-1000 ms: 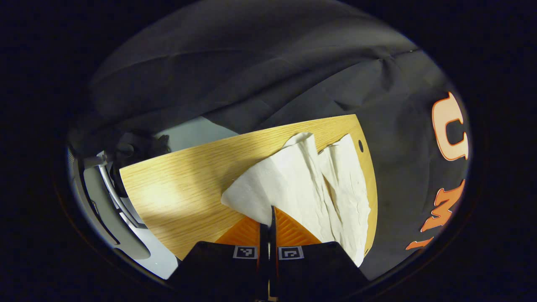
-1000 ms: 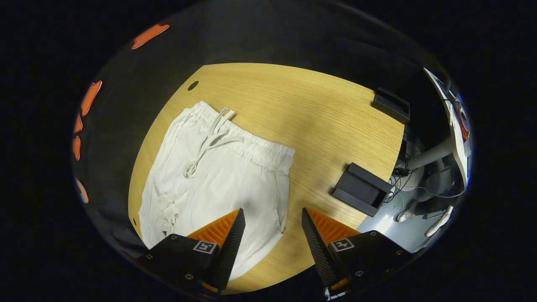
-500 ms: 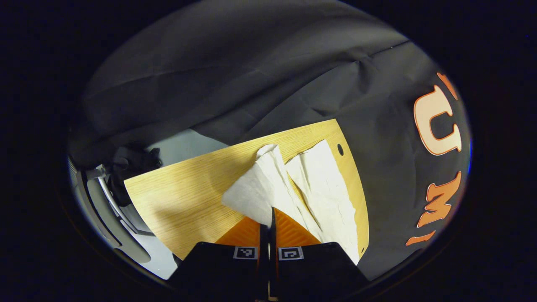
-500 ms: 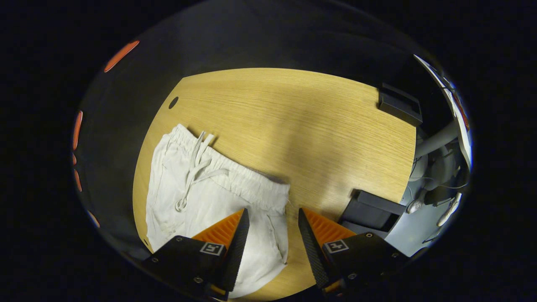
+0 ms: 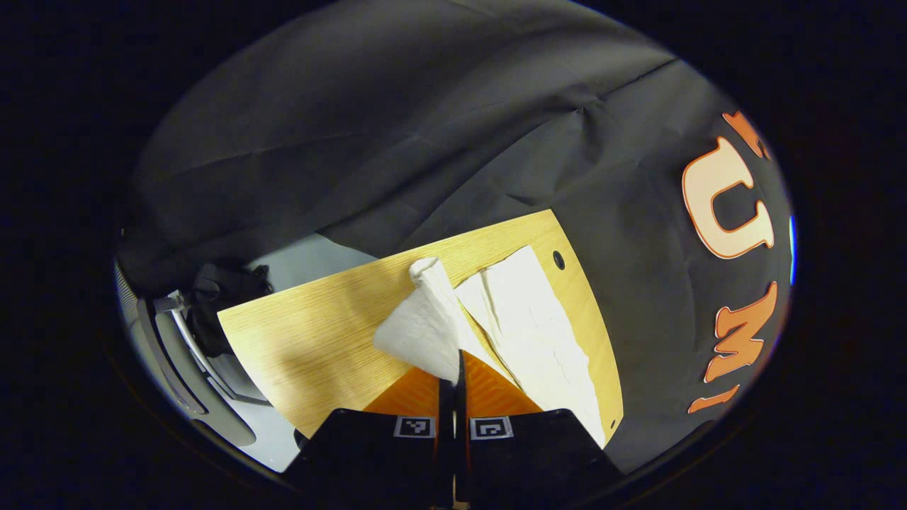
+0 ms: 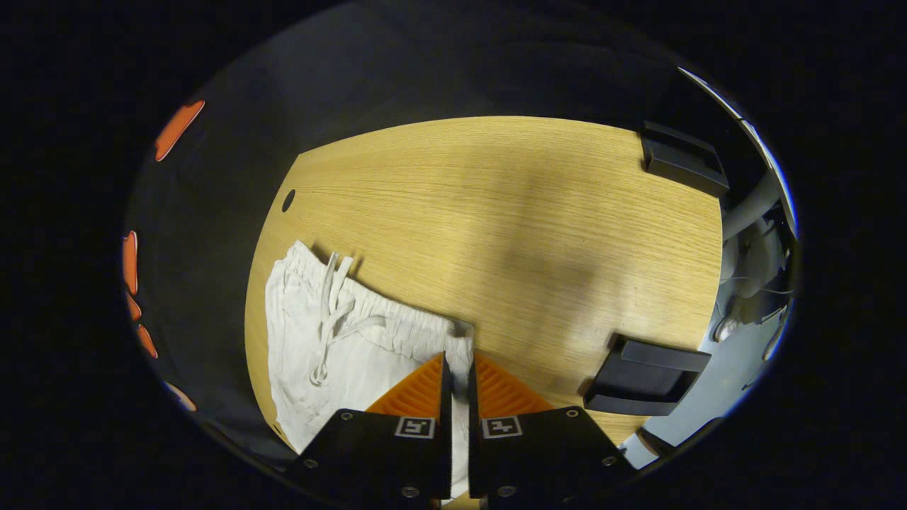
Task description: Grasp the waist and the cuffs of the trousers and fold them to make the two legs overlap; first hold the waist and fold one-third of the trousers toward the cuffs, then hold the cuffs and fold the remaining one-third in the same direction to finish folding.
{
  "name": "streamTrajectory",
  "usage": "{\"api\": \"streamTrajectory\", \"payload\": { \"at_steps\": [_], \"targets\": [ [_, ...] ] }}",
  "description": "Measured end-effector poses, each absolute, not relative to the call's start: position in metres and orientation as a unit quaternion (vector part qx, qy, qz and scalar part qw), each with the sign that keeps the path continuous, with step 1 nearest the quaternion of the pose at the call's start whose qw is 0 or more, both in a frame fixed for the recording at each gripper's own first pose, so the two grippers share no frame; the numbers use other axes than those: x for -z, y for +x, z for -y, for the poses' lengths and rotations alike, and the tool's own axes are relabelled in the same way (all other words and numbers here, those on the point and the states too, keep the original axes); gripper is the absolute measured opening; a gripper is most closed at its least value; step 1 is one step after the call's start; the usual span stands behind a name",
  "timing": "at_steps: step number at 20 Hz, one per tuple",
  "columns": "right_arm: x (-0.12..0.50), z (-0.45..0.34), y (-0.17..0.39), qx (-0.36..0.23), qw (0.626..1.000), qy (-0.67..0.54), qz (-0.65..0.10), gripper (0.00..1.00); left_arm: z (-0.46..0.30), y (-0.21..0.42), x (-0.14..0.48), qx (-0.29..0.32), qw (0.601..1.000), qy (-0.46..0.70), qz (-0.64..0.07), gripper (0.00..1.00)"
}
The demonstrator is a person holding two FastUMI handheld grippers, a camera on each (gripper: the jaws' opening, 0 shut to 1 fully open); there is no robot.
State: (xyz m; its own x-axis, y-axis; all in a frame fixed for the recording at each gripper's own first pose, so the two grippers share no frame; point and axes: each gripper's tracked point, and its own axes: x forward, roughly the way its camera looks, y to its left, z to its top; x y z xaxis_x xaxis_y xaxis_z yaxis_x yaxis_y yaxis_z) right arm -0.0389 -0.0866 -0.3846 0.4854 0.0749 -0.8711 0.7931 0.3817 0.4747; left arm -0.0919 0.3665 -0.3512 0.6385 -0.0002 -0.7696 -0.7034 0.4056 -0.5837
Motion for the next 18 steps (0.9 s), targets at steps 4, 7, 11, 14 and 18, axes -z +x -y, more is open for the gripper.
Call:
{"api": "streamTrajectory", "payload": {
  "at_steps": [4,7,11,14,18],
  "targets": [
    [0.358,0.088,-0.032,0.226,0.698,0.546,-0.404,0.06,-0.367,-0.091,0.348,-0.249,0.756,-0.488,-0.358,0.05],
    [0.337,0.088,-0.021,0.193,0.699,0.57,-0.386,0.06,-0.359,-0.08,0.347,-0.245,0.761,-0.477,-0.366,0.05],
    [0.322,0.092,-0.015,0.171,0.719,0.552,-0.387,0.06,-0.35,-0.054,0.329,-0.224,0.782,-0.452,-0.367,0.04],
    [0.308,0.092,-0.003,0.158,0.725,0.55,-0.384,0.05,-0.352,-0.038,0.316,-0.212,0.791,-0.438,-0.371,0.05],
    [0.296,0.092,0.013,0.161,0.725,0.552,-0.38,0.05,-0.36,-0.014,0.304,-0.196,0.801,-0.426,-0.371,0.05]
  ]
}}
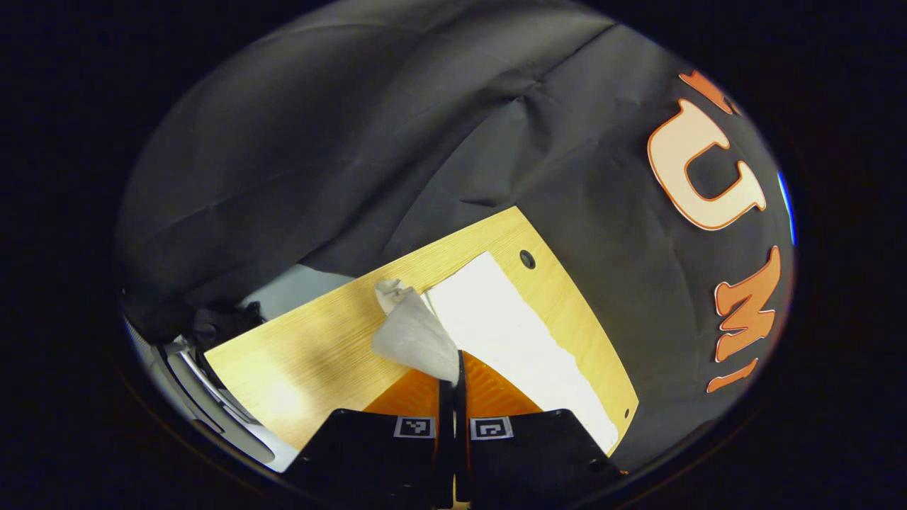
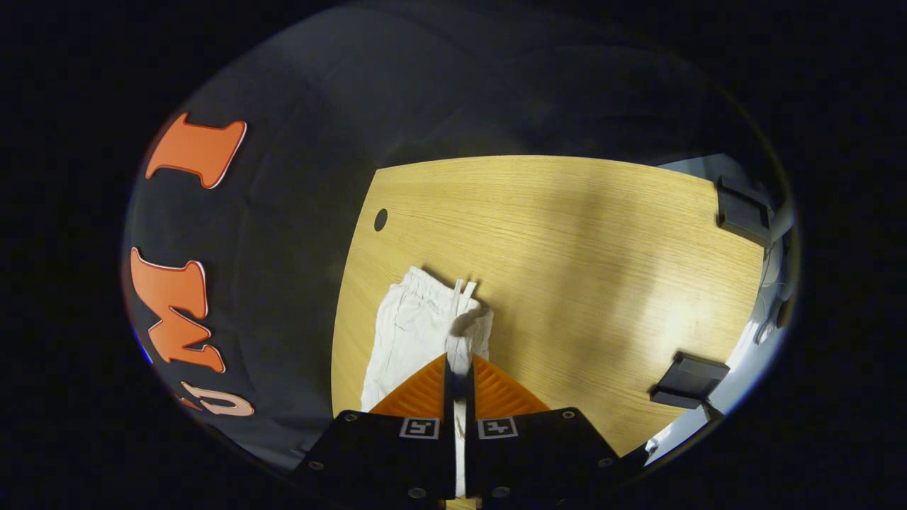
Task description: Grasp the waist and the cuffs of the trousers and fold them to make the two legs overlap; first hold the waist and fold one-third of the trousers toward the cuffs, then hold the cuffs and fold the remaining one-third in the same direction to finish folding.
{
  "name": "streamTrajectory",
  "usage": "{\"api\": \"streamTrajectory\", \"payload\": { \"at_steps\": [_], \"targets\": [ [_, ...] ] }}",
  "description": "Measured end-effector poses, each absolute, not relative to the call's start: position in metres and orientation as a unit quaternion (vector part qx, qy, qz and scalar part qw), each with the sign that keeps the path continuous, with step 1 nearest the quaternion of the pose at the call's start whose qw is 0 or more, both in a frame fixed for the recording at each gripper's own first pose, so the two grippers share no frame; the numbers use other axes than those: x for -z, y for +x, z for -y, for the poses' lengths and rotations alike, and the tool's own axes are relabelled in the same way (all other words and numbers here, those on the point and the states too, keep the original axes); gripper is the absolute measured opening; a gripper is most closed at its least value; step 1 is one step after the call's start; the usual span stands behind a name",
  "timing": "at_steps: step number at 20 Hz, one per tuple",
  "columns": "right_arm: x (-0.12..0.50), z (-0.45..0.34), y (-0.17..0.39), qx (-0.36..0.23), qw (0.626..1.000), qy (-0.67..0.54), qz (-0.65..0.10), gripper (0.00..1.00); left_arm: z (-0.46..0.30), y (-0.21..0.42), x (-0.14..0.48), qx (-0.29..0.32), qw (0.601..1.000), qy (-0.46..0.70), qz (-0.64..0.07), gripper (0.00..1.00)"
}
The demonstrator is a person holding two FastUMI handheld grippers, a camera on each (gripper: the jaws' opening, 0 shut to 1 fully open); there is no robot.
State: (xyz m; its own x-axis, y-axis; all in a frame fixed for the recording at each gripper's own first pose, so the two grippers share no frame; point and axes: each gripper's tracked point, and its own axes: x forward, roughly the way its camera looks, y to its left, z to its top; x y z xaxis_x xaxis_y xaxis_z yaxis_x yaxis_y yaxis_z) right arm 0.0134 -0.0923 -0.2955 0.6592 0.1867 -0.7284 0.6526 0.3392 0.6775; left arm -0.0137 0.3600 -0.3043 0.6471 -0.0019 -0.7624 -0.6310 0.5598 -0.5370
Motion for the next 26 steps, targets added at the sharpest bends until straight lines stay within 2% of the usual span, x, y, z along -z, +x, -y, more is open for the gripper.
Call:
{"api": "streamTrajectory", "payload": {
  "at_steps": [12,18,23,26],
  "targets": [
    [0.268,0.089,0.072,0.191,0.715,0.565,-0.365,0.06,-0.37,0.079,0.309,-0.138,0.805,-0.393,-0.422,0.04],
    [0.28,0.085,0.12,0.214,0.688,0.583,-0.375,0.06,-0.37,0.138,0.328,-0.106,0.805,-0.351,-0.465,0.04],
    [0.301,0.073,0.162,0.237,0.659,0.609,-0.373,0.05,-0.369,0.169,0.369,-0.117,0.783,-0.357,-0.496,0.04],
    [0.308,0.072,0.176,0.24,0.644,0.631,-0.359,0.05,-0.369,0.189,0.382,-0.126,0.779,-0.373,-0.488,0.05]
  ]
}}
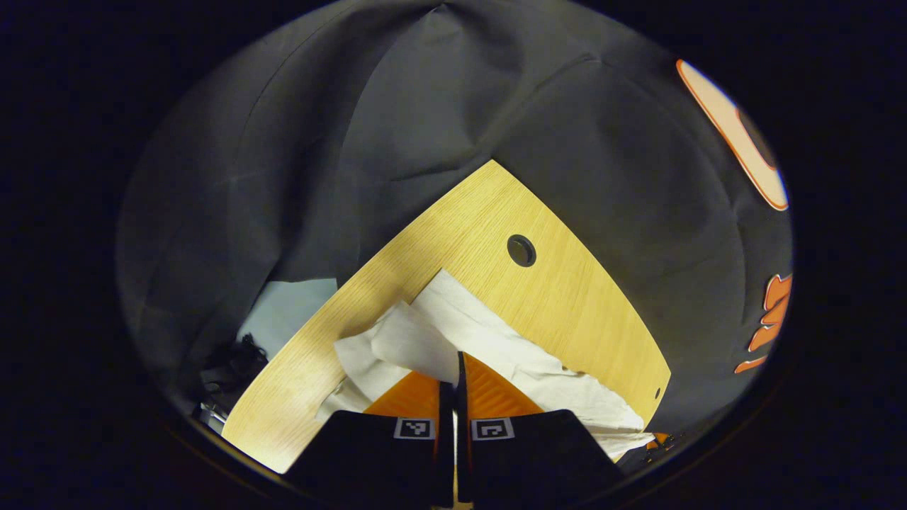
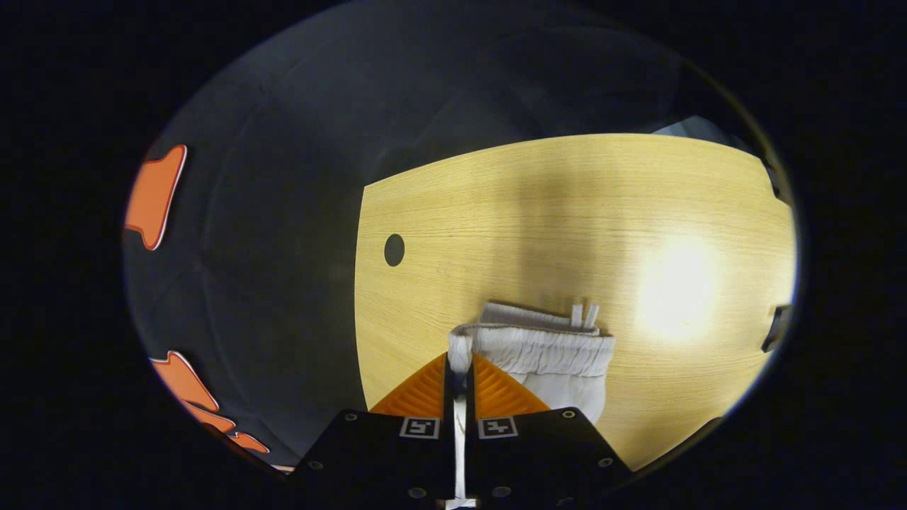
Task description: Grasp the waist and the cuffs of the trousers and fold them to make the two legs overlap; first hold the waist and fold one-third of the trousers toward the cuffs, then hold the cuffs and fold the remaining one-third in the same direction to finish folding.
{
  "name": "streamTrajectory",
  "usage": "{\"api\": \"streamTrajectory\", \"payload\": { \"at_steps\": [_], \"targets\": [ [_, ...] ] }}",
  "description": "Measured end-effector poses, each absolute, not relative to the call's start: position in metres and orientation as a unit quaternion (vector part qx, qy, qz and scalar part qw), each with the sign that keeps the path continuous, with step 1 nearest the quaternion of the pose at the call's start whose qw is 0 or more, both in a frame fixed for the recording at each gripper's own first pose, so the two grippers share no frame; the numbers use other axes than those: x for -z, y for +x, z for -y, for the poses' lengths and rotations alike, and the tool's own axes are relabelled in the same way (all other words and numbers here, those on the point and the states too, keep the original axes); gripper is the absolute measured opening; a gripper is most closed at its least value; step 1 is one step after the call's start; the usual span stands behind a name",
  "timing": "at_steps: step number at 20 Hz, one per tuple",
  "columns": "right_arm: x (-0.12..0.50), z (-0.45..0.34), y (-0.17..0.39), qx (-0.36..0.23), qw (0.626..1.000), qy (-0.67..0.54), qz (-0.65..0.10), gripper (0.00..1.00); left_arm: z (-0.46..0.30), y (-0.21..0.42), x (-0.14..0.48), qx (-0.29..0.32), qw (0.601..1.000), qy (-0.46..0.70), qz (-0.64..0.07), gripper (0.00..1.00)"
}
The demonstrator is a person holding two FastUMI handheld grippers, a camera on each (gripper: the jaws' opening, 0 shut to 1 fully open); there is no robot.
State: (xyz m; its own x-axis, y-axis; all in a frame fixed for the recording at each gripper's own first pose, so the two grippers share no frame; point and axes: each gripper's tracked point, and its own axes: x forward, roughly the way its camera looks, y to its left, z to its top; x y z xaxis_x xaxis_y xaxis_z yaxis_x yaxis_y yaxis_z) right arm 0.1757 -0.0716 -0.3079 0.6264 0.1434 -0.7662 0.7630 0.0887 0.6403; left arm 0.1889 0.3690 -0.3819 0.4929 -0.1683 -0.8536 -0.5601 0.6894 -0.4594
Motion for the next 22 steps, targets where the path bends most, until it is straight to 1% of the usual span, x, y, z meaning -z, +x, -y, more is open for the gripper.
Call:
{"api": "streamTrajectory", "payload": {
  "at_steps": [3,4,6,7,8,9,10,11,12,13,14,16,17,20,21,22],
  "targets": [
    [0.305,0.074,0.179,0.236,0.633,0.657,-0.335,0.05,-0.373,0.204,0.394,-0.135,0.777,-0.401,-0.465,0.11],
    [0.304,0.077,0.179,0.233,0.633,0.663,-0.325,0.06,-0.375,0.206,0.396,-0.139,0.777,-0.407,-0.459,0.11],
    [0.297,0.081,0.178,0.225,0.637,0.669,-0.311,0.08,-0.379,0.21,0.394,-0.148,0.781,-0.414,-0.443,0.16],
    [0.296,0.081,0.18,0.221,0.64,0.668,-0.309,0.11,-0.379,0.215,0.401,-0.151,0.784,-0.414,-0.438,0.29],
    [0.296,0.08,0.181,0.216,0.646,0.666,-0.305,0.12,-0.382,0.214,0.395,-0.155,0.787,-0.411,-0.432,0.38],
    [0.296,0.076,0.187,0.21,0.651,0.664,-0.302,0.1,-0.382,0.215,0.393,-0.154,0.792,-0.409,-0.426,0.51],
    [0.292,0.076,0.192,0.205,0.656,0.663,-0.297,0.26,-0.382,0.215,0.388,-0.152,0.796,-0.406,-0.423,0.65],
    [0.289,0.078,0.195,0.2,0.663,0.66,-0.291,0.46,-0.382,0.215,0.382,-0.148,0.8,-0.401,-0.421,0.73],
    [0.287,0.08,0.192,0.199,0.669,0.654,-0.291,0.39,-0.379,0.216,0.377,-0.141,0.803,-0.395,-0.422,0.8],
    [0.283,0.085,0.186,0.197,0.676,0.647,-0.293,0.46,-0.375,0.216,0.371,-0.135,0.808,-0.39,-0.421,0.8],
    [0.283,0.087,0.181,0.196,0.683,0.637,-0.298,0.49,-0.372,0.217,0.366,-0.129,0.811,-0.382,-0.423,0.79],
    [0.285,0.09,0.167,0.197,0.701,0.61,-0.312,0.56,-0.364,0.217,0.356,-0.116,0.823,-0.361,-0.423,1.0],
    [0.286,0.09,0.16,0.196,0.708,0.599,-0.32,0.6,-0.358,0.215,0.351,-0.11,0.827,-0.346,-0.429,1.0],
    [0.288,0.091,0.14,0.193,0.715,0.58,-0.339,0.68,-0.34,0.211,0.329,-0.086,0.838,-0.317,-0.435,1.0],
    [0.29,0.093,0.131,0.196,0.719,0.57,-0.346,0.65,-0.332,0.21,0.324,-0.078,0.843,-0.308,-0.435,1.0],
    [0.294,0.094,0.122,0.199,0.722,0.56,-0.356,0.77,-0.326,0.207,0.319,-0.07,0.846,-0.295,-0.439,0.99]
  ]
}}
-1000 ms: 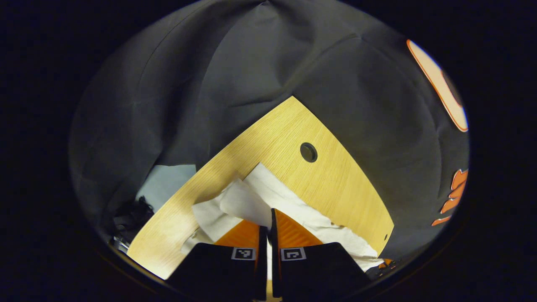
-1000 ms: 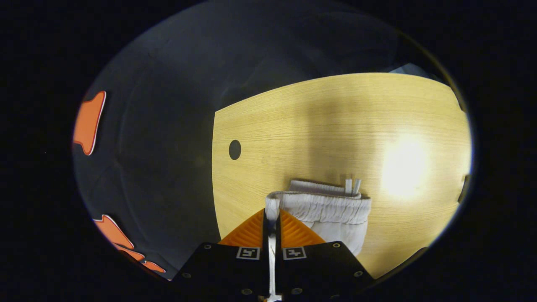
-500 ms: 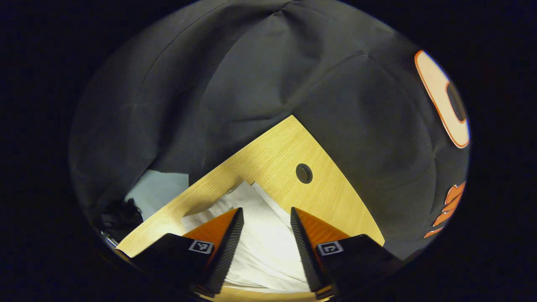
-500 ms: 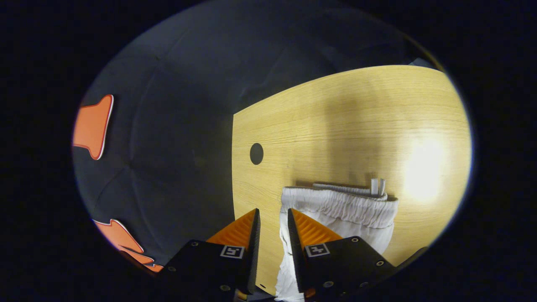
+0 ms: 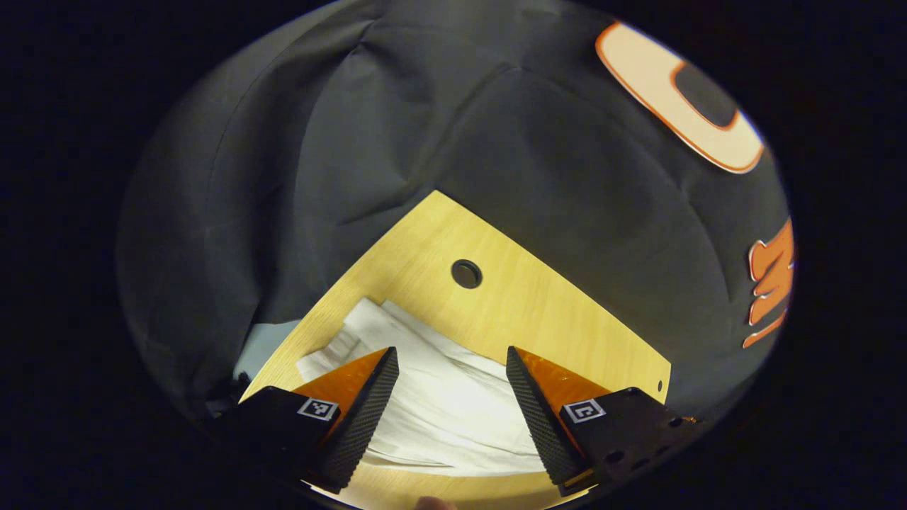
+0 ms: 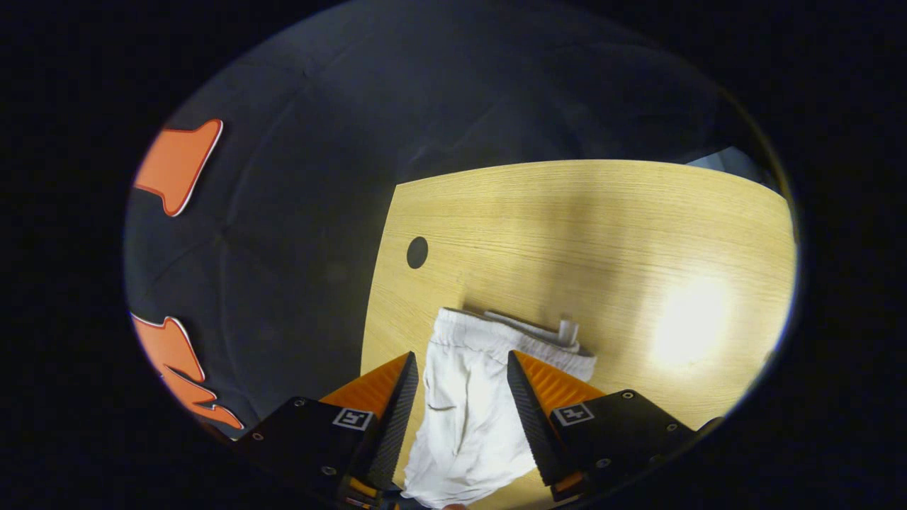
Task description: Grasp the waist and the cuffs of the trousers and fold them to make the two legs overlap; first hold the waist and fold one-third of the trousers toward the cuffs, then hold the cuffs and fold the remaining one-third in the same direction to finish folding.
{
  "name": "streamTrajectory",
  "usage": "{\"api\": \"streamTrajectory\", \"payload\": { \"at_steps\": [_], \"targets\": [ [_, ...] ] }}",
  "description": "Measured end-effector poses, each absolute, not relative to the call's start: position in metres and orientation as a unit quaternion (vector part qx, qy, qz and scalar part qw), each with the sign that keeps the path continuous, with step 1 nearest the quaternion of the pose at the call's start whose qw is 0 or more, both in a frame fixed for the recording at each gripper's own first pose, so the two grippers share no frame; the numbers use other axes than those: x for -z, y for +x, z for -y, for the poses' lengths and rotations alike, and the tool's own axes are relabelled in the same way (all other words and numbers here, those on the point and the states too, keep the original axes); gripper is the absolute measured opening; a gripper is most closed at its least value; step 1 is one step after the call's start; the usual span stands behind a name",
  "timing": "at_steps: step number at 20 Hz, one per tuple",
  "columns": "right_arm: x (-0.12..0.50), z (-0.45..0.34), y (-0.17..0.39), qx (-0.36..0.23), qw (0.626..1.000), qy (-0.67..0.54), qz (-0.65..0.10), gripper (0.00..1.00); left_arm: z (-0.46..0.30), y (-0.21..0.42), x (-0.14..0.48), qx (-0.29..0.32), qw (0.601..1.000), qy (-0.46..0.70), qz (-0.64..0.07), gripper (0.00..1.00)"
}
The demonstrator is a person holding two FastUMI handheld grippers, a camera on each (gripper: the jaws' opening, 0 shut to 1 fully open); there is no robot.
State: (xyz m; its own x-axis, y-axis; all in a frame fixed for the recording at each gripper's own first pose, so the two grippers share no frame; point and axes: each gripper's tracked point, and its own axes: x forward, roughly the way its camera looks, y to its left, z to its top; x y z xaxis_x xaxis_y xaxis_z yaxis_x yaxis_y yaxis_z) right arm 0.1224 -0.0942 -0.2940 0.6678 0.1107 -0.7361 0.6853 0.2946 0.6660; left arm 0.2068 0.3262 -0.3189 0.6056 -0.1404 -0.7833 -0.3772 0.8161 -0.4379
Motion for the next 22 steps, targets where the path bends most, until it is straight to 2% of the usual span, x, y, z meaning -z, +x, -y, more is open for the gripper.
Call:
{"api": "streamTrajectory", "payload": {
  "at_steps": [3,4,5,6,7,9,10,11,15,16,21,22],
  "targets": [
    [0.309,0.094,0.099,0.208,0.717,0.543,-0.385,0.83,-0.311,0.196,0.312,-0.054,0.857,-0.246,-0.449,0.96],
    [0.314,0.094,0.093,0.211,0.713,0.542,-0.392,0.83,-0.305,0.194,0.309,-0.05,0.862,-0.234,-0.447,1.0],
    [0.323,0.094,0.089,0.214,0.709,0.539,-0.401,0.77,-0.296,0.189,0.305,-0.043,0.863,-0.229,-0.448,0.99],
    [0.332,0.092,0.082,0.217,0.705,0.536,-0.411,0.88,-0.286,0.183,0.301,-0.034,0.863,-0.229,-0.449,0.99],
    [0.34,0.091,0.078,0.218,0.702,0.534,-0.419,0.89,-0.281,0.177,0.299,-0.027,0.863,-0.228,-0.451,1.0],
    [0.35,0.09,0.076,0.218,0.695,0.537,-0.425,0.89,-0.272,0.167,0.298,-0.021,0.865,-0.218,-0.452,1.0],
    [0.353,0.089,0.075,0.219,0.692,0.541,-0.425,0.89,-0.268,0.163,0.295,-0.02,0.866,-0.215,-0.451,0.96],
    [0.356,0.088,0.077,0.218,0.69,0.545,-0.423,0.89,-0.26,0.16,0.289,-0.016,0.869,-0.216,-0.444,1.0],
    [0.369,0.081,0.082,0.211,0.689,0.547,-0.426,0.89,-0.233,0.145,0.276,0.007,0.876,-0.224,-0.426,0.97],
    [0.37,0.082,0.085,0.209,0.69,0.55,-0.422,0.89,-0.226,0.142,0.273,0.014,0.88,-0.22,-0.421,1.0],
    [0.373,0.085,0.092,0.204,0.691,0.565,-0.401,0.75,-0.191,0.129,0.26,0.048,0.88,-0.205,-0.425,1.0],
    [0.374,0.087,0.09,0.206,0.693,0.563,-0.399,0.72,-0.185,0.126,0.258,0.053,0.88,-0.206,-0.424,0.96]
  ]
}}
